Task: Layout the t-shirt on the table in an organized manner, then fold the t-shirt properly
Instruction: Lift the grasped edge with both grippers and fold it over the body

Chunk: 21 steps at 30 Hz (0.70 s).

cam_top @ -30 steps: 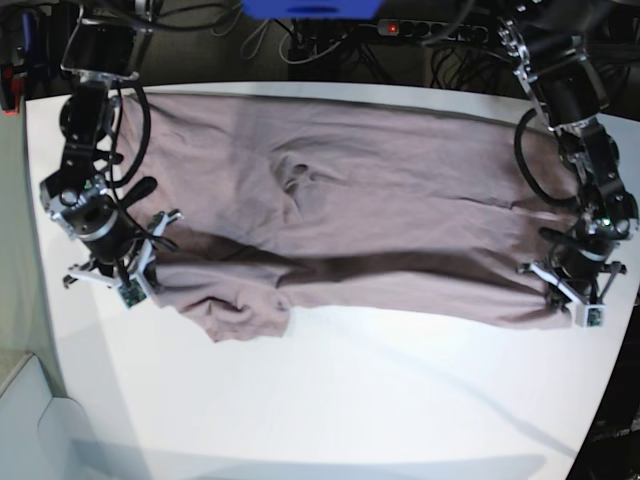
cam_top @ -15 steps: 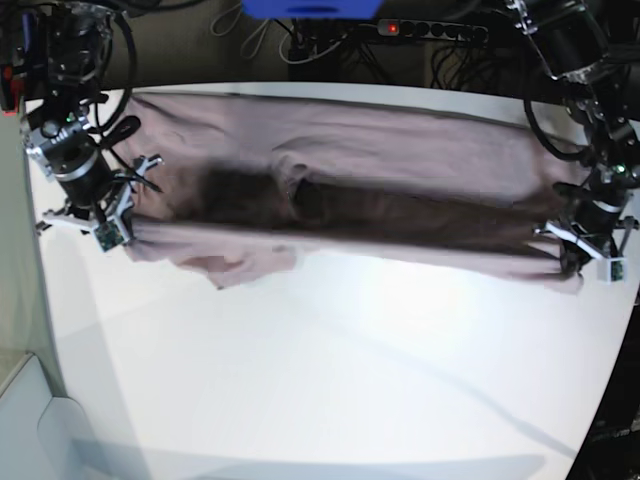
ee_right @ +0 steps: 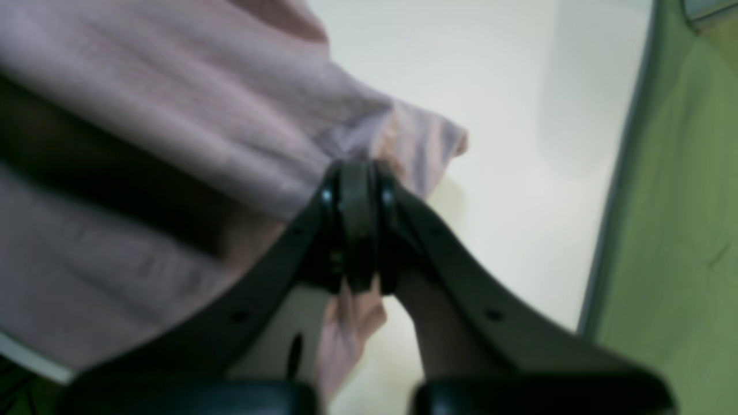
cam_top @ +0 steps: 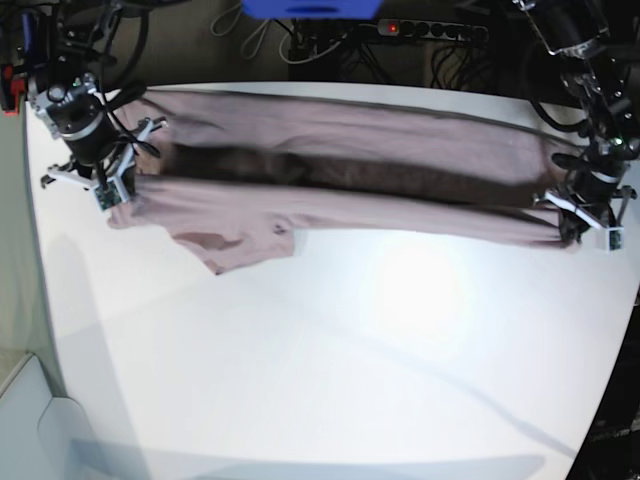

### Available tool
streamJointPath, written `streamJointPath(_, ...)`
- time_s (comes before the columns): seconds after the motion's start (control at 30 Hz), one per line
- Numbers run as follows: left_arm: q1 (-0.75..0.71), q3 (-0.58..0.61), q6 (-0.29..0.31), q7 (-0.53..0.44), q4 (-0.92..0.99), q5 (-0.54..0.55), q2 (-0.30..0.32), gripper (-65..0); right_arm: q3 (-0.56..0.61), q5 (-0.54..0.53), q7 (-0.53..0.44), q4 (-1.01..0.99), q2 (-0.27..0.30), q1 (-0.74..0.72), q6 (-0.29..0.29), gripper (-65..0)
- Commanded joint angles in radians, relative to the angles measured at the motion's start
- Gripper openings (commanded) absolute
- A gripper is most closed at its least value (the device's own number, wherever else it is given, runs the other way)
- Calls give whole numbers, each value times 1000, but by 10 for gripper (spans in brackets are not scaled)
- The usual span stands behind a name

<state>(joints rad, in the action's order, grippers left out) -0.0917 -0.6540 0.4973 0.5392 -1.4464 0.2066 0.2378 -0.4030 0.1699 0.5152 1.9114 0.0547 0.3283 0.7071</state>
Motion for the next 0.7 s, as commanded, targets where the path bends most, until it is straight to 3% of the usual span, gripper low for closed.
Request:
streamJointPath(0.0,4,-7,-7,-29,-17,7,19,-649,-6,-7,-16,15,7,5,-9,-650)
streamJointPath(0.67,-81,-26,-7,-18,69,7,19,-649,-6,-7,-19,-63,1,28,-9,-650)
